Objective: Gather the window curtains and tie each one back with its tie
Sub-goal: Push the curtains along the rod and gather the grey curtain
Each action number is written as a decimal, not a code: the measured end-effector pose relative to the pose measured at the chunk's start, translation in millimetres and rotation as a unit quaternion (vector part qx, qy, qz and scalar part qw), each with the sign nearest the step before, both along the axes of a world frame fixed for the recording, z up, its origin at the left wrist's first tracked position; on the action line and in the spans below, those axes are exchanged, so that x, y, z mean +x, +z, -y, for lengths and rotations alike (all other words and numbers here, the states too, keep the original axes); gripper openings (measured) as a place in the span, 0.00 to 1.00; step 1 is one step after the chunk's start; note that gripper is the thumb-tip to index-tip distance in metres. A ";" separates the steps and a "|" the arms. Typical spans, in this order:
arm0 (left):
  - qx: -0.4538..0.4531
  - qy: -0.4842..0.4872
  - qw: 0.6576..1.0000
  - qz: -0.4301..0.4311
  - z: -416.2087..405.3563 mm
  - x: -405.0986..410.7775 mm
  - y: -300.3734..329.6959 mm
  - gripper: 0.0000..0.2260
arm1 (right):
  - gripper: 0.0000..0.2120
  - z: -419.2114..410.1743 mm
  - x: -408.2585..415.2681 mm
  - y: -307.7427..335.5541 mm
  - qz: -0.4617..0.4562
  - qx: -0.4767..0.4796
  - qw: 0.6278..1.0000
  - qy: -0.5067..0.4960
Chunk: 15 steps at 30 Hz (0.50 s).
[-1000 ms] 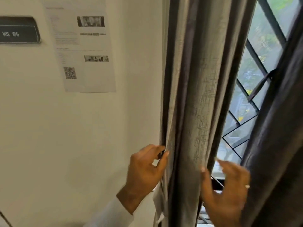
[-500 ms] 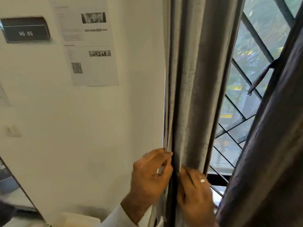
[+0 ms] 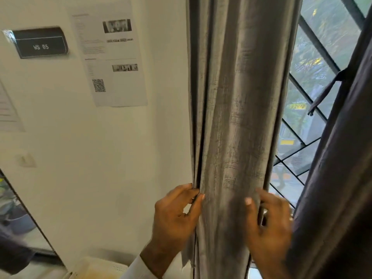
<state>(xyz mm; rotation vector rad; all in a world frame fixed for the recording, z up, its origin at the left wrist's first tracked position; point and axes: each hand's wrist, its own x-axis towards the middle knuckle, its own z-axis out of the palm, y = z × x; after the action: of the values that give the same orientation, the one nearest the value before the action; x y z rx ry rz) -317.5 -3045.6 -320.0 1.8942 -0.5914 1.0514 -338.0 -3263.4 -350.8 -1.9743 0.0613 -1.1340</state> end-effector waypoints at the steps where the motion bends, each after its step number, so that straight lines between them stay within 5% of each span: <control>1: 0.002 -0.005 1.000 -0.001 -1.0 0.6 -0.3 0.09 | 0.14 5.7 5.4 2.7 -0.030 0.034 0.999 -0.020; 10: 0.017 -0.010 0.999 0.032 4.6 5.5 -12.3 0.13 | 0.19 16.1 47.7 -13.1 -0.112 0.143 0.983 0.032; 15: 0.070 -0.007 0.996 0.056 1.6 19.4 -15.1 0.04 | 0.12 -7.9 36.3 -26.6 -0.007 -0.088 0.996 0.021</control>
<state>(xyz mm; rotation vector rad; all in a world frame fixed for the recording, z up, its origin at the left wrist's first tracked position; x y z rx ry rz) -298.1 -3047.2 -335.0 1.9574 -0.7589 1.1370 -301.7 -3255.5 -377.4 -2.1284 -0.0749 -1.1312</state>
